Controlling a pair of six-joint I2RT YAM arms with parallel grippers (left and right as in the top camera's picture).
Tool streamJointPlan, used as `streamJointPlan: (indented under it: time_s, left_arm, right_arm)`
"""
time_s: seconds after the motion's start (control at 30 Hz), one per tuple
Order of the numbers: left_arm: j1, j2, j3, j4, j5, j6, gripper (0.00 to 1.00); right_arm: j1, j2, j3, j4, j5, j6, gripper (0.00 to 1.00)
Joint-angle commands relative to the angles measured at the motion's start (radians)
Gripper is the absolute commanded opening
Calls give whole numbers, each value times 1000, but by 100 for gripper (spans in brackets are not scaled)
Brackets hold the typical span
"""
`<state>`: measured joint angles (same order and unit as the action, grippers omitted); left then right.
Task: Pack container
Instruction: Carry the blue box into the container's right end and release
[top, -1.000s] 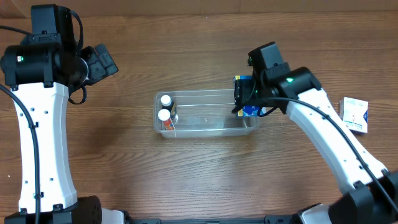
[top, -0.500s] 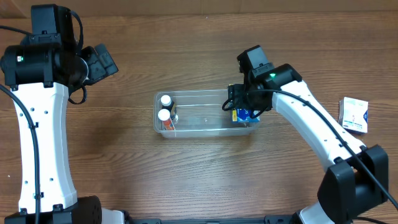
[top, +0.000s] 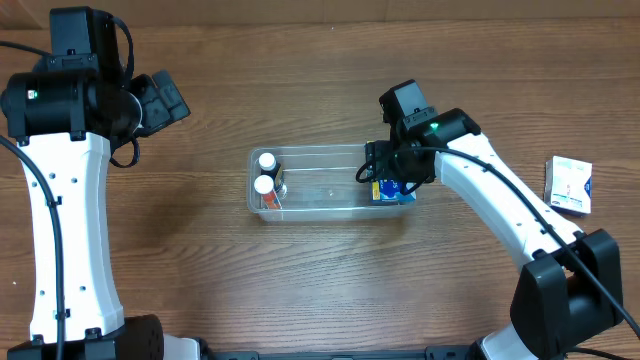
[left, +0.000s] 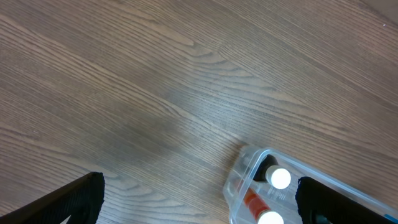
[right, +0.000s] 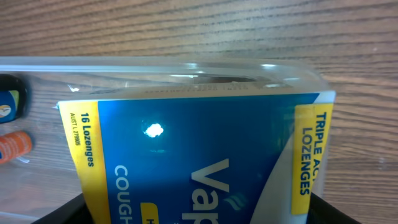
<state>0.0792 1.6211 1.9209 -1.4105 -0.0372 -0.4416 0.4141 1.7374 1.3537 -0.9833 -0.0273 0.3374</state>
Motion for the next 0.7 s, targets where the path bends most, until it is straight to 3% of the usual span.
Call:
streamJointPlan:
  time_s: [0.0, 0.33, 0.53, 0.67]
  left_arm:
    - [-1, -12, 18, 0, 4, 16, 100]
    - [-1, -12, 18, 0, 4, 16, 100]
    - [-1, -12, 18, 0, 4, 16, 100]
    - [-1, -12, 18, 0, 4, 16, 100]
  right_arm:
    - [4, 6, -26, 8, 0, 4, 74]
    - [4, 8, -26, 33, 0, 4, 75]
    - [4, 8, -26, 32, 0, 4, 91]
    - [4, 8, -26, 32, 0, 4, 94]
